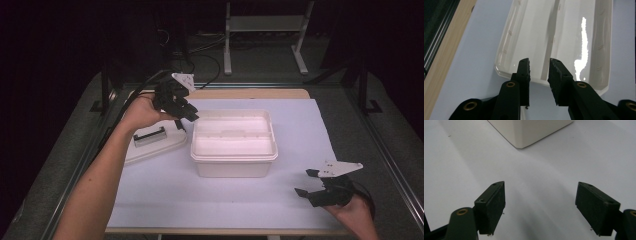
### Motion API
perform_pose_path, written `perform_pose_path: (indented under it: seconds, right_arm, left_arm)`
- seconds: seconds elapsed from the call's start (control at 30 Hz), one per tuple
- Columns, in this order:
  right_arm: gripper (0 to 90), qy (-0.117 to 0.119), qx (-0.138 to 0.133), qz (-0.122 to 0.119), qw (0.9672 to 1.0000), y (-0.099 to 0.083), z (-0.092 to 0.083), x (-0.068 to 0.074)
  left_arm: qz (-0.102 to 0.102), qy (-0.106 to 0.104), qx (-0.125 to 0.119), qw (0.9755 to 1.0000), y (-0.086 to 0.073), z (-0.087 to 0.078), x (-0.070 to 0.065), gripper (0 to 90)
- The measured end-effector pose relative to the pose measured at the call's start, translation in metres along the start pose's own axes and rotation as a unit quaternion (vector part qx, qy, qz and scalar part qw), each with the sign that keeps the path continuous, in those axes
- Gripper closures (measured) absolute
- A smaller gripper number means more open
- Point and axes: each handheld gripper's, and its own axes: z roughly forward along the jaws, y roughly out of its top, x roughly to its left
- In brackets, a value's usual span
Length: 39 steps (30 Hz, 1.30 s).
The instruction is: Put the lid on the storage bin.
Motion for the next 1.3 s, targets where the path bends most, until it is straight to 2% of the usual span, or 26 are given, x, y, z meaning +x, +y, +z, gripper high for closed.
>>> perform_pose_path:
  seconds: [0.03,0.13,0.37,0.73,1.3]
  right_arm:
    - [23.1,0.0,0.0,0.0,1.0,0.0,0.0,0.0]
    - [22.6,0.0,0.003,0.001,1.0,0.0,0.0,0.0]
    - [22.2,-0.002,0.002,0.001,1.0,0.0,0.0,-0.001]
    - [21.5,-0.005,0.003,0.0,1.0,-0.001,-0.001,0.0]
    - [21.2,-0.007,0.006,0.004,0.9999,-0.002,0.0,-0.001]
  left_arm:
    - [0.0,0.0,0.0,1.0,0.0,0.0,0.0,70.0]
    - [-0.014,0.003,0.0,0.9999,-0.013,0.0,0.003,69.2]
    - [-0.025,0.008,-0.001,0.9997,-0.03,0.0,0.007,68.6]
    - [-0.057,0.026,-0.01,0.998,-0.064,-0.009,0.013,65.2]
    - [-0.082,0.035,-0.009,0.996,-0.11,-0.005,0.018,61.5]
